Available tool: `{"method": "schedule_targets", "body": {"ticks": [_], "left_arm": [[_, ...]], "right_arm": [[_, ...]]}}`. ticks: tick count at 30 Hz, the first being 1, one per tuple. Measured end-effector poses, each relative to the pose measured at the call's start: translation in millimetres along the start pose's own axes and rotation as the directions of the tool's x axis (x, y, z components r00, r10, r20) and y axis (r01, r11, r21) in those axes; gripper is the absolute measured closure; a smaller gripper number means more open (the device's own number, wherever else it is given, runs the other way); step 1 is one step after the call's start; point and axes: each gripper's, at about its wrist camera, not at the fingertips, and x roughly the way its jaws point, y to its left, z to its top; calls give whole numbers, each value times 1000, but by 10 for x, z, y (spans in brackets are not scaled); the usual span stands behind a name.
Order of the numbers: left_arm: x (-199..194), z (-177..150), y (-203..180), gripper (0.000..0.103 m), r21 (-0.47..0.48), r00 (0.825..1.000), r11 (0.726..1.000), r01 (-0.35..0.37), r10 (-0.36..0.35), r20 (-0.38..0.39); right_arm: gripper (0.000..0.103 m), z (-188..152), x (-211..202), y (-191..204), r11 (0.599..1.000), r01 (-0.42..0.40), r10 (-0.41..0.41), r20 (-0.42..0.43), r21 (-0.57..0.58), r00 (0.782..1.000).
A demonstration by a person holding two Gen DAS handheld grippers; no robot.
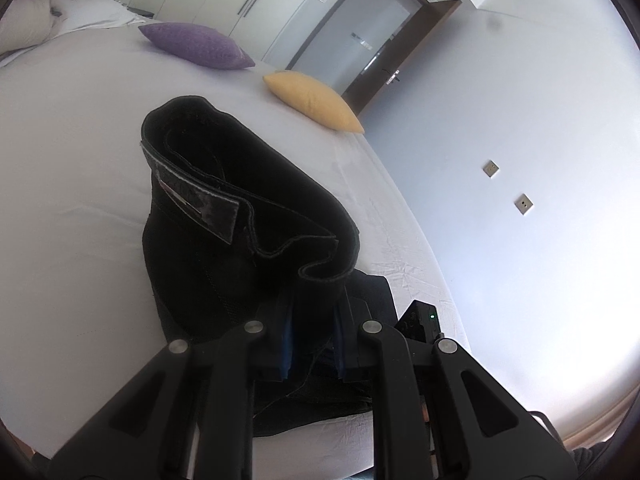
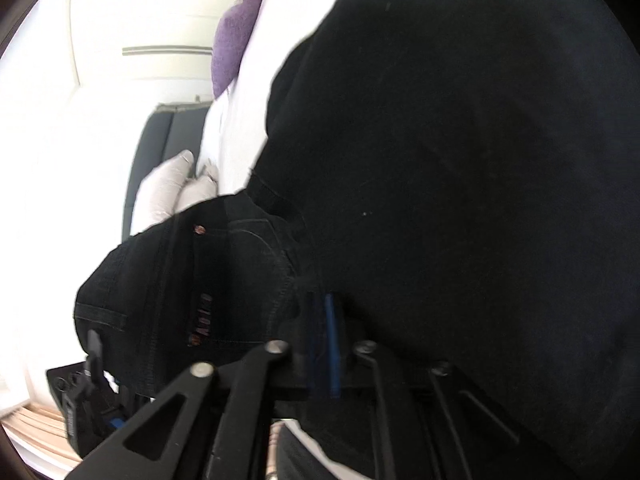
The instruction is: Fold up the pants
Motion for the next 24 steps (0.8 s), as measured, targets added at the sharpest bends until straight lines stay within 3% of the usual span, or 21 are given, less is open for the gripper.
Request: {"method": "schedule_targets", "body": {"ticks": [1,4,11,18,24], "left_arm": [[50,-1,-65,90,15,1000,1000,3,-3,-8],[296,-19,-306,90,63,999,998,19,-16,-48],[870,-219,-921,90,169,986,982,82,-56,-156],[1549,-609,-1505,90,260,956,955,140,-62,-287],[2106,-806,-1609,90,292,939,949,122,-15,-343]], "right_arm": [[79,-3,-99,-2,1000,-14,14,27,7,1000],[78,-11,-408,-43,999,-42,40,96,17,995],[77,-89,-1174,-214,1000,-13,14,236,-2,972],[77,-161,-1915,-682,993,-51,4,399,105,917],[77,-248,-2258,-939,987,-76,1,469,143,883]]}}
